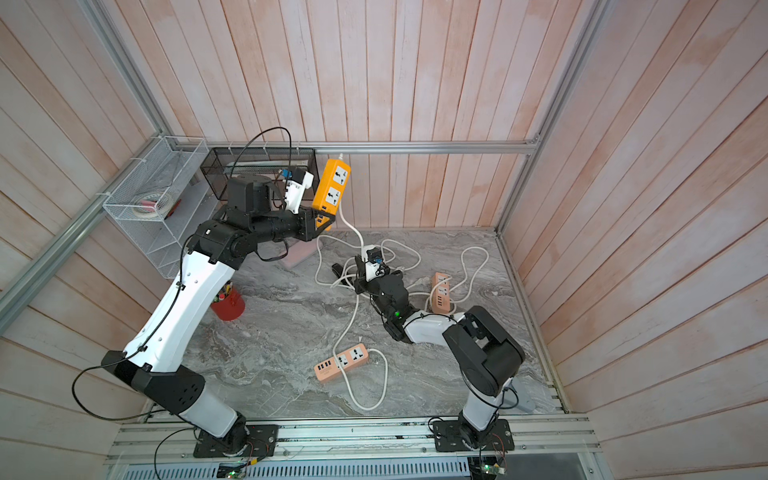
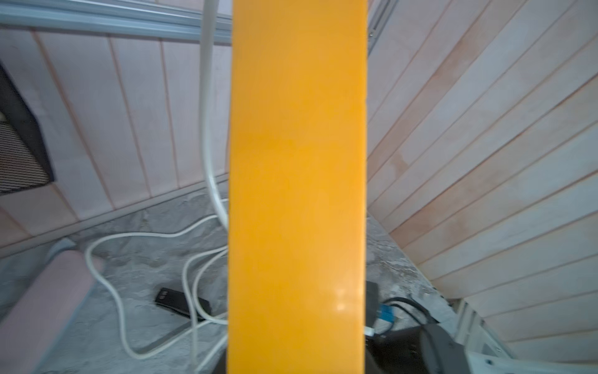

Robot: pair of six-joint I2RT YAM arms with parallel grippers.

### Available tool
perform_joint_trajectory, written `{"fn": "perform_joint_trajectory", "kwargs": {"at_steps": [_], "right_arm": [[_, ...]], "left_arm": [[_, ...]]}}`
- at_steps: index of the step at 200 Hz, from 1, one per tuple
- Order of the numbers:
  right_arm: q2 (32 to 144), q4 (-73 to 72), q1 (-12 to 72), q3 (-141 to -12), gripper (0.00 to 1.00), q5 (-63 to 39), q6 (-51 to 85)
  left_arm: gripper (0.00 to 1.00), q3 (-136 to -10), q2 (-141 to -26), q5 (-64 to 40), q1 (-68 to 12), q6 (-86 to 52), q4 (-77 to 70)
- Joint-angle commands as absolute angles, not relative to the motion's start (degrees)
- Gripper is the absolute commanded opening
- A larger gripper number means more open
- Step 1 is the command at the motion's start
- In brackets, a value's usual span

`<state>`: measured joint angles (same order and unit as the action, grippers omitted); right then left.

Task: Wrap the cord around the power strip
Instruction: Wrap the power cord around the power strip.

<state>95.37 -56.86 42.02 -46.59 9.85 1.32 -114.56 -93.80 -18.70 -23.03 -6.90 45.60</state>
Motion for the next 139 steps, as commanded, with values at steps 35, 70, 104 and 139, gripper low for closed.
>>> {"fn": "perform_joint_trajectory", "kwargs": {"at_steps": [35,70,104,139], "right_arm": [[78.6,-38.7,45.6,-42.6,0.0,16.6,-21.7],[77.2,-25.3,50.5,-49.4,0.0,15.9,-33.4],[75.6,-17.7,49.0,-59.5,0.0,12.6,-37.1],[76.6,-7.7,43.2,-69.6,0.0,5.8,-36.3]], "left_arm": [[0.08,-113.7,-98.6,4.6,-20.6,11.4,46.3],[0.03,-110.9,-99.3,-1.3,-21.1,15.5,41.3],[0.0,-97.9,-96.1,-4.0,-24.0,29.5,36.6],[0.0,-88.2,-93.7,-10.2,-24.7,40.5,36.1]]}}
